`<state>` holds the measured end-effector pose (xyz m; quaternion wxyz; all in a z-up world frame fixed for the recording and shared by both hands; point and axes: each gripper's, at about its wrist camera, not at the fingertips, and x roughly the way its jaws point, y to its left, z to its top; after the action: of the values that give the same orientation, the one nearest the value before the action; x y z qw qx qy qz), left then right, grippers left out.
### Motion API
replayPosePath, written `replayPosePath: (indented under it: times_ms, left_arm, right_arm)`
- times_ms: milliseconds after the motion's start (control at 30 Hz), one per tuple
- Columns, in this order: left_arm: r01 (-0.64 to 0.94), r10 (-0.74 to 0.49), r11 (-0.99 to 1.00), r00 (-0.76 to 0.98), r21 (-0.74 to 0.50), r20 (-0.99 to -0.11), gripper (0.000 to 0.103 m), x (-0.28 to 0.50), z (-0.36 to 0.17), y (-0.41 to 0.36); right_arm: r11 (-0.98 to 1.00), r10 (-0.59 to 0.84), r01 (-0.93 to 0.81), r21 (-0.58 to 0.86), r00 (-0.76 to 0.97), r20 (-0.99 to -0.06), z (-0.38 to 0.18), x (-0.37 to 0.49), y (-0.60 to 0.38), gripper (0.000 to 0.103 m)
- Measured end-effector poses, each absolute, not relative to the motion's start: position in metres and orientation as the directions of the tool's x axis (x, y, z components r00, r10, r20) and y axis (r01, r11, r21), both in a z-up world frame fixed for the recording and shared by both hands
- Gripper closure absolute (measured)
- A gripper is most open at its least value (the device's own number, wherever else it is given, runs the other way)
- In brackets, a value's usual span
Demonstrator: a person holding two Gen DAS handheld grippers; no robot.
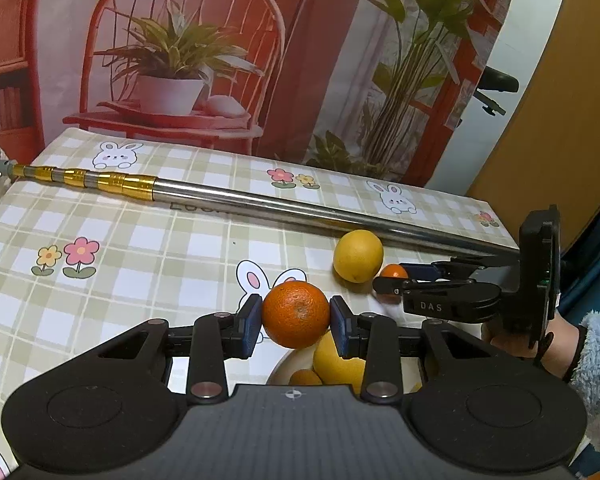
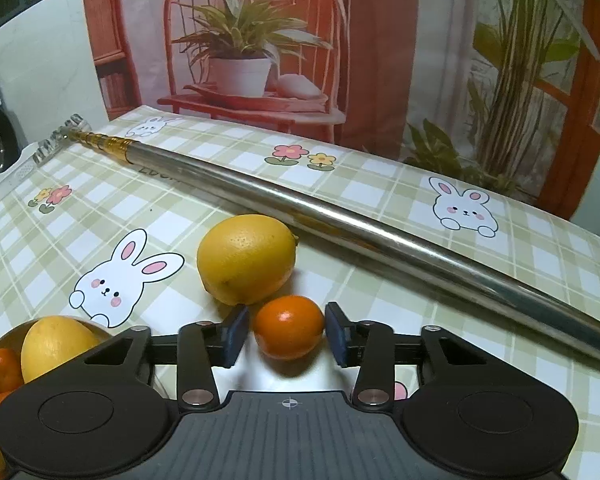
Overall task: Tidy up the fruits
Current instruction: 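Lift the tangerine with the left gripper while the right grasps another tangerine, then lower the tangerine onto the plate and open the left gripper while the right carries its tangerine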
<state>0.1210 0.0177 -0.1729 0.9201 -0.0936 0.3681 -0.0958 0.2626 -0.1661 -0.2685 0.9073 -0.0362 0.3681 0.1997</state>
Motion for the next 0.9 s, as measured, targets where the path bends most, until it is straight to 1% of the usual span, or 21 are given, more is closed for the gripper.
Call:
replayPosePath:
  times_ms: [200, 300, 367, 400, 467, 567, 633, 733, 833, 867, 900]
  left_arm:
    - [0.113, -0.271, 0.956, 0.701, -0.272, -0.660, 0.065, 0.114, -0.177, 0.020]
    - [0.121, -0.287, 0.950, 0.694, -0.286, -0.660, 0.065, 0.109, -0.179, 0.018]
    - [0.130, -0.307, 0.944, 0.684, -0.303, -0.662, 0.065, 0.108, -0.181, 0.016]
    - [0.135, -0.315, 0.941, 0.678, -0.309, -0.664, 0.065, 0.108, -0.183, 0.014]
    - [0.149, -0.325, 0.940, 0.667, -0.308, -0.670, 0.065, 0.108, -0.185, 0.010]
    - [0.162, -0.327, 0.941, 0.659, -0.297, -0.677, 0.065, 0.109, -0.188, 0.003]
    - [0.155, -0.335, 0.937, 0.652, -0.313, -0.680, 0.065, 0.110, -0.191, 0.002]
    - [0.150, -0.342, 0.933, 0.648, -0.327, -0.681, 0.065, 0.109, -0.192, 0.003]
    - [0.142, -0.335, 0.936, 0.645, -0.323, -0.687, 0.065, 0.110, -0.193, 0.003]
    - [0.140, -0.335, 0.936, 0.644, -0.324, -0.688, 0.065, 0.110, -0.194, 0.003]
    - [0.141, -0.335, 0.936, 0.643, -0.324, -0.689, 0.065, 0.110, -0.194, 0.003]
  right_arm:
    - [0.925, 0.336, -0.365, 0.106, 0.654, -0.678, -0.266, 0.255, -0.171, 0.068]
    - [0.922, 0.359, -0.364, 0.134, 0.670, -0.649, -0.254, 0.242, -0.176, 0.068]
    - [0.920, 0.378, -0.355, 0.164, 0.697, -0.609, -0.242, 0.231, -0.182, 0.068]
    - [0.917, 0.392, -0.351, 0.187, 0.710, -0.585, -0.235, 0.224, -0.186, 0.071]
    - [0.910, 0.414, -0.346, 0.228, 0.730, -0.544, -0.224, 0.209, -0.192, 0.080]
    - [0.899, 0.439, -0.359, 0.252, 0.738, -0.513, -0.214, 0.192, -0.194, 0.080]
    - [0.894, 0.448, -0.378, 0.242, 0.721, -0.529, -0.217, 0.187, -0.188, 0.080]
    - [0.909, 0.408, -0.380, 0.173, 0.717, -0.566, -0.224, 0.187, -0.176, 0.080]
    - [0.915, 0.397, -0.352, 0.195, 0.708, -0.585, -0.234, 0.195, -0.175, 0.076]
    - [0.918, 0.393, -0.343, 0.201, 0.706, -0.589, -0.238, 0.196, -0.174, 0.073]
    - [0.917, 0.394, -0.337, 0.213, 0.695, -0.601, -0.242, 0.202, -0.173, 0.072]
